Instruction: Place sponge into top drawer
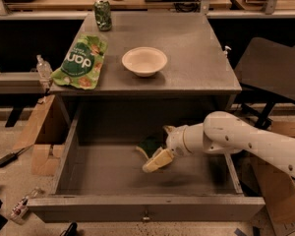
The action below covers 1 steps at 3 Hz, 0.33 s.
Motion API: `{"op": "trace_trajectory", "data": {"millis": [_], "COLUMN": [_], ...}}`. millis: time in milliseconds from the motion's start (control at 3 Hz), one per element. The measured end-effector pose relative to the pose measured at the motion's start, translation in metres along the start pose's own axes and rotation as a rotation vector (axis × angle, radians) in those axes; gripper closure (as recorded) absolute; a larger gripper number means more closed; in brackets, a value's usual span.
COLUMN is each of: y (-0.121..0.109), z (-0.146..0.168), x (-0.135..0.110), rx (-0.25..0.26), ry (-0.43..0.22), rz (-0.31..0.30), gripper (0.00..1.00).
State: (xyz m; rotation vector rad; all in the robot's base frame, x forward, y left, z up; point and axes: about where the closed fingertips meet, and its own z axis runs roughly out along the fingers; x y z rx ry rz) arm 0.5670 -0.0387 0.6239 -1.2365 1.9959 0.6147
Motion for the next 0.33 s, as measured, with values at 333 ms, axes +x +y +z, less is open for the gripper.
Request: {"op": "trace_trajectory", "data": {"millis": [333], "y": [0.0000], "z": [0.0000], "x": [0.0000], "rx": [0.000], "ry": [0.000], "rz": [0.000], "gripper": [0.00]}}
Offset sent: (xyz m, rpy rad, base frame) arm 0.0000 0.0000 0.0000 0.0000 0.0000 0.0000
